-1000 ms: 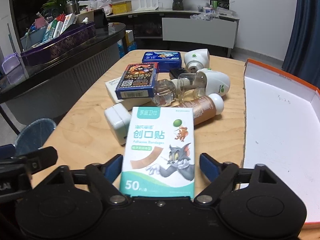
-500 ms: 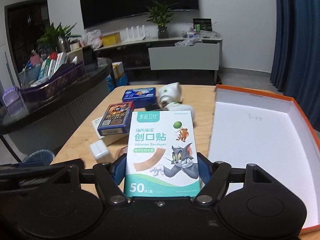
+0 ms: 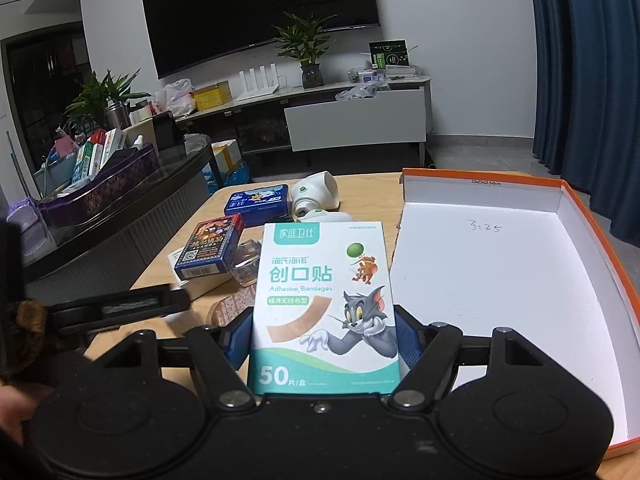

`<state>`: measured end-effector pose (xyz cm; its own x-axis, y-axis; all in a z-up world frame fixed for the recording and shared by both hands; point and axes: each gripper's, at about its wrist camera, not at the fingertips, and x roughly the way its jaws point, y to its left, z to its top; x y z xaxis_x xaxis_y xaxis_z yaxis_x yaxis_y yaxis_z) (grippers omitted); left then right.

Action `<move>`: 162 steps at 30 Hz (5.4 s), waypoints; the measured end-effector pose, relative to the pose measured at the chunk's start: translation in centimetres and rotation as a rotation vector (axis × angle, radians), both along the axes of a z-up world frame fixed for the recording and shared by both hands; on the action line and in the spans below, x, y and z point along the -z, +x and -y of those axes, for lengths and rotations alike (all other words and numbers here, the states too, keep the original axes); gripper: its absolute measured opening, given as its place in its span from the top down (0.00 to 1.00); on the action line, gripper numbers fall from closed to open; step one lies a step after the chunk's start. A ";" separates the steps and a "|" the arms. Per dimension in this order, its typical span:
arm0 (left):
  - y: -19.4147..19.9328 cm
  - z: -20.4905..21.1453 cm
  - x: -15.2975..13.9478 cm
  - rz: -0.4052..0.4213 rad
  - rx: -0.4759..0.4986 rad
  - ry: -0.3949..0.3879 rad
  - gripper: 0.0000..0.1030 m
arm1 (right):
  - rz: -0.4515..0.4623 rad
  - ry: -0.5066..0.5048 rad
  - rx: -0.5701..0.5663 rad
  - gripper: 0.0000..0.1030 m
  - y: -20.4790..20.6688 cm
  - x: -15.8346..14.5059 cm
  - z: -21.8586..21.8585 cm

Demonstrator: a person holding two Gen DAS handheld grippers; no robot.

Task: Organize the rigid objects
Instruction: 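Grasp the green bandage box with the right tool while the left tool grasps the white charger, then carry the bandage box and white charger over the orange-rimmed tray with both tools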

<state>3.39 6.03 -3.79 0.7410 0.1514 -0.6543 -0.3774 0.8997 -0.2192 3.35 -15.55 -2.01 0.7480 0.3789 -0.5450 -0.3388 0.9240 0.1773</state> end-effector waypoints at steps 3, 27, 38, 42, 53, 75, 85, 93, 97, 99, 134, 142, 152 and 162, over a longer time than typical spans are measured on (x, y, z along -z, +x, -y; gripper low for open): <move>-1.7 -0.9 -0.3 0.005 -0.038 0.010 0.00 | -0.002 0.015 -0.001 0.19 0.1 0.2 0.2; 0.4 2.1 0.8 0.022 0.202 0.186 0.72 | 0.010 0.045 0.040 0.19 0.2 0.1 1.9; -1.4 3.5 -2.2 0.120 0.239 0.145 0.72 | 0.049 0.048 0.068 0.19 -0.8 -1.1 2.9; -1.9 4.5 -3.9 0.172 0.262 0.151 0.72 | 0.063 0.061 0.087 0.19 -1.0 -1.7 3.6; -0.9 9.9 -7.4 0.260 0.394 0.127 0.72 | 0.109 0.063 0.156 0.19 -1.3 -3.4 5.9; 7.3 16.7 -9.1 0.312 0.570 0.101 0.72 | 0.139 -0.029 0.307 0.19 5.2 -6.1 13.1; 9.3 17.0 -8.8 0.267 0.569 0.092 0.72 | 0.096 -0.027 0.313 0.19 8.3 -4.9 13.7; 10.3 17.1 -9.3 0.236 0.574 0.083 0.72 | 0.043 -0.032 0.319 0.19 10.2 -4.8 13.6; 11.0 17.2 -9.8 0.215 0.582 0.079 0.72 | 0.020 -0.030 0.319 0.19 10.7 -5.0 13.5; 11.5 17.2 -10.2 0.210 0.590 0.086 0.72 | 0.006 -0.027 0.321 0.19 11.3 -5.3 13.9; 16.2 16.9 -7.8 0.112 0.602 0.042 0.72 | -0.081 -0.084 0.307 0.19 16.3 -3.7 13.6; 16.8 17.1 -7.1 0.097 0.609 0.038 0.72 | -0.091 -0.094 0.318 0.19 17.3 -3.4 13.6; 17.7 17.3 -6.5 0.078 0.613 0.039 0.72 | -0.111 -0.102 0.317 0.19 18.1 -2.7 13.4; 17.7 17.8 -6.0 0.072 0.616 0.040 0.72 | -0.110 -0.113 0.319 0.19 18.3 -2.2 13.5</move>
<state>21.12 -11.74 2.20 0.7422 -0.2951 -0.6018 0.2288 0.9555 -0.1863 21.63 -29.02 0.21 0.7535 0.0679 -0.6539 -0.0142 0.9961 0.0870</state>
